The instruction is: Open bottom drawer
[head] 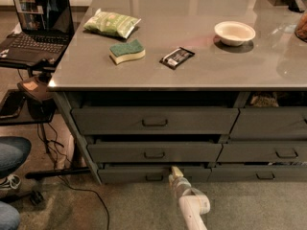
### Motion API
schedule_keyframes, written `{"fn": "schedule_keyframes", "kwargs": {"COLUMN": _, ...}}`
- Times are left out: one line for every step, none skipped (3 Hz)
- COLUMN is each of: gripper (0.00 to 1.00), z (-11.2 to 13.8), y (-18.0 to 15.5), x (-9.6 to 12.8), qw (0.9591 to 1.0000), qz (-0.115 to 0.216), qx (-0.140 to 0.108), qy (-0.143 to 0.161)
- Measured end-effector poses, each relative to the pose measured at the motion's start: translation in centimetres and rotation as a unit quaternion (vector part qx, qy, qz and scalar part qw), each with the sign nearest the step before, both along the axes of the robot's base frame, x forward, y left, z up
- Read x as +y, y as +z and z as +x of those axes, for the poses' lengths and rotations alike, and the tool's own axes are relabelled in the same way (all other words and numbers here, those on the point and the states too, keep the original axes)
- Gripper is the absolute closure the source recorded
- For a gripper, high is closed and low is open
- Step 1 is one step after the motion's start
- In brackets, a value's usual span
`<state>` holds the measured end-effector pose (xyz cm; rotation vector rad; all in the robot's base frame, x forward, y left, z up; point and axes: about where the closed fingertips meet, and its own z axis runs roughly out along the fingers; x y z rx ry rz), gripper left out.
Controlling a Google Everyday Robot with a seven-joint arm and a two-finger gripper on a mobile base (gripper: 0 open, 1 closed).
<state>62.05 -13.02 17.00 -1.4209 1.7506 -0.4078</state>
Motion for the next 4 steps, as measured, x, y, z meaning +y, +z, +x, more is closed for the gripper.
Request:
{"fn": "schedule_keyframes", "kwargs": {"gripper": 1.00, "z": -0.3, "y": 0.0, "x": -0.2, "qw": 1.0000, "qz": 0.000, "qx": 0.002, "qy": -0.001}}
{"fn": "schedule_keyframes", "kwargs": {"gripper": 1.00, "z": -1.1, "y": -0.1, "x": 0.1, "qw": 1.0000, "qz": 0.000, "qx": 0.010, "qy": -0.001}}
{"fn": "schedule_keyframes", "kwargs": {"gripper": 1.00, "z": -1.1, "y": -0.1, "x": 0.1, "qw": 1.0000, "qz": 0.000, "qx": 0.010, "qy": -0.001}}
{"fn": "schedule_keyframes", "kwargs": {"gripper": 1.00, "z": -1.6, "y": -0.4, "x": -0.4, "qw": 0.9998, "qz": -0.001, "qx": 0.017, "qy": -0.006}}
